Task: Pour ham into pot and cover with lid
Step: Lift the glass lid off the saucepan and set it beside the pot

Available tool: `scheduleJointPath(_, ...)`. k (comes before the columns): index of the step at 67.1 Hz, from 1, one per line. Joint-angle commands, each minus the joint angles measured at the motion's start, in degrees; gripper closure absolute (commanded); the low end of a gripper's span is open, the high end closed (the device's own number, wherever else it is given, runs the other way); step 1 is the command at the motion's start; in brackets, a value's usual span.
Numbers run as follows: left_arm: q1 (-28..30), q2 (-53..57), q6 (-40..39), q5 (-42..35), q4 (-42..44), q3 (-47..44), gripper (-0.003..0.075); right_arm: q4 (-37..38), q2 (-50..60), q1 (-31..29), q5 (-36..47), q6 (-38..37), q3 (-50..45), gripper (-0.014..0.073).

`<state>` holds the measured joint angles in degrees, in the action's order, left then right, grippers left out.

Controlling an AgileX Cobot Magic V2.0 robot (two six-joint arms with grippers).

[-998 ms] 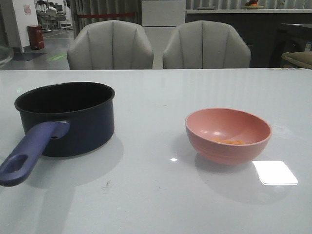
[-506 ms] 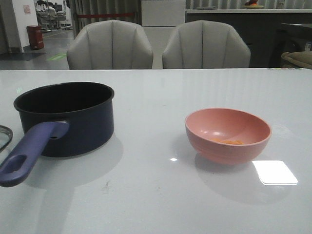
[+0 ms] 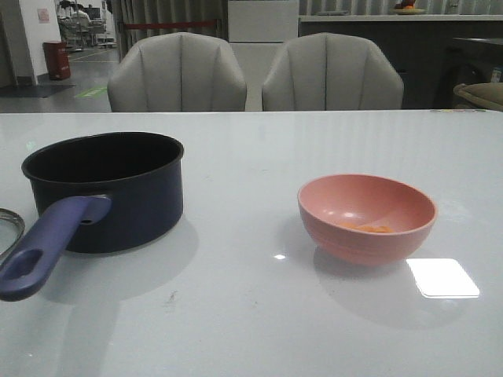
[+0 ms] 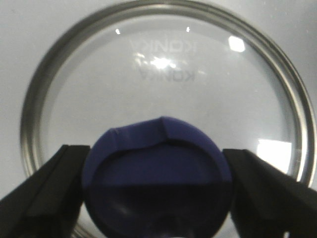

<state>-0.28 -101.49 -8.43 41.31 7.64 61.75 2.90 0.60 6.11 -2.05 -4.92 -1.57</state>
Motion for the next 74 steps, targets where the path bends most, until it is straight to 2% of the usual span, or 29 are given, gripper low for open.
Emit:
scheduleJointPath(1,0.10,1.31,0.10,0.17,3.01,0.96,0.0083,0.53,1.12,0.06,5.04,0.45,0.33,0.0432)
scheduleJointPath(6,0.10,1.31,0.10,1.08,2.91,1.77,0.0083,0.53,1.12,0.06,5.04,0.45,0.33,0.0432)
scheduleJointPath(14,0.00,2.04,0.10,2.80,-1.94,3.73,0.0083,0.53,1.12,0.06,5.04,0.45,0.33,0.0432)
scheduleJointPath(35,-0.88,9.73,0.18,3.76,-4.12,4.09,0.0083,0.53,1.12,0.06,5.04,0.45,0.33,0.0432)
scheduleJointPath(51,-2.56,23.77,0.35,1.23,-7.00,2.19,0.0083,0.53,1.12,0.06,5.04,0.45,0.33,0.0432)
scheduleJointPath(74,-10.66,48.30,0.35,-9.71,-7.00,-10.28,0.0083,0.53,1.12,0.06,5.04,0.45,0.33,0.0432)
